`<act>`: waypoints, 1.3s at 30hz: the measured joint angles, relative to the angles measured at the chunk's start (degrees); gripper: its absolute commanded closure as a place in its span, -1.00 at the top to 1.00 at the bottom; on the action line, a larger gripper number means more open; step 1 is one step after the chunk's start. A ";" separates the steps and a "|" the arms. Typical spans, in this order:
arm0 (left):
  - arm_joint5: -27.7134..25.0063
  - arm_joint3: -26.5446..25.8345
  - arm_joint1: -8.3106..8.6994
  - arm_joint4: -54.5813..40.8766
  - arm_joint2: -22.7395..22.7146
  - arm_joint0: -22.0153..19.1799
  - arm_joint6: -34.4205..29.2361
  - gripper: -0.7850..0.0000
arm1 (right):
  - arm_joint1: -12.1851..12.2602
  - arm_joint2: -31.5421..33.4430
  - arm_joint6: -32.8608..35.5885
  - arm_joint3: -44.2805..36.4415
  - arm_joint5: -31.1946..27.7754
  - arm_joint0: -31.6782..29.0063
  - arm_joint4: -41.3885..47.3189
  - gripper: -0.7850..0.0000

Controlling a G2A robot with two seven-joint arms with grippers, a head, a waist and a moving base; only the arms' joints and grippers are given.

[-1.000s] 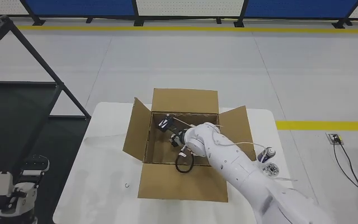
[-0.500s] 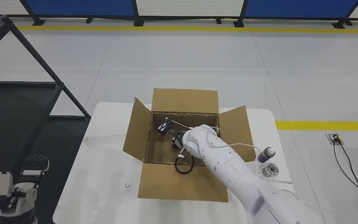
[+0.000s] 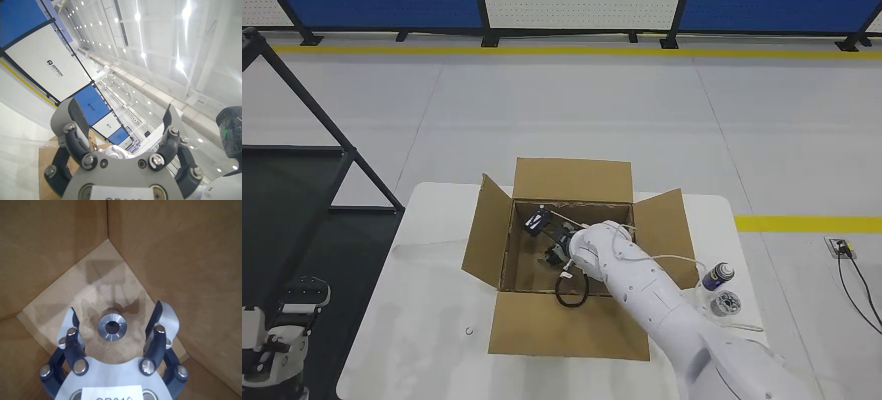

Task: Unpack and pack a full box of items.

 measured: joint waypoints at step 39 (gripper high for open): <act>0.00 0.00 0.00 0.00 0.00 0.00 0.00 1.00 | 22.61 29.40 -4.57 -57.62 -2.22 -29.53 -15.57 1.00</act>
